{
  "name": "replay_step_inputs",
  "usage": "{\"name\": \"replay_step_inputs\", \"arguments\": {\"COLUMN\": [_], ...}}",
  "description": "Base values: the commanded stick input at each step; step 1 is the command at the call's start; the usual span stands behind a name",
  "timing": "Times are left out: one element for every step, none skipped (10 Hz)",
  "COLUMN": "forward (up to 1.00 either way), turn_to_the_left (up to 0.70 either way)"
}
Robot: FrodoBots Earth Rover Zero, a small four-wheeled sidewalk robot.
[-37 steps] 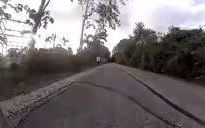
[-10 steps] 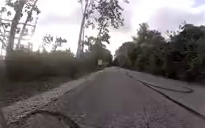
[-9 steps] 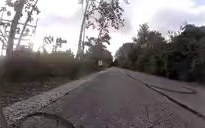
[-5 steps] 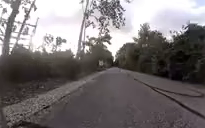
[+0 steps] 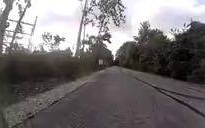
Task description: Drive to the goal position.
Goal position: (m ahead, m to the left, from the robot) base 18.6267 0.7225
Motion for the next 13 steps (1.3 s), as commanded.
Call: {"name": "replay_step_inputs", "arguments": {"forward": [0.70,0.70,0.70,0.70,0.70,0.70,0.70,0.70,0.70,0.70,0.70,0.70,0.70], "turn_to_the_left": [0.00,0.00,0.00,0.00,0.00,0.00,0.00,0.00,0.00,-0.01,-0.31,-0.27,-0.18]}}
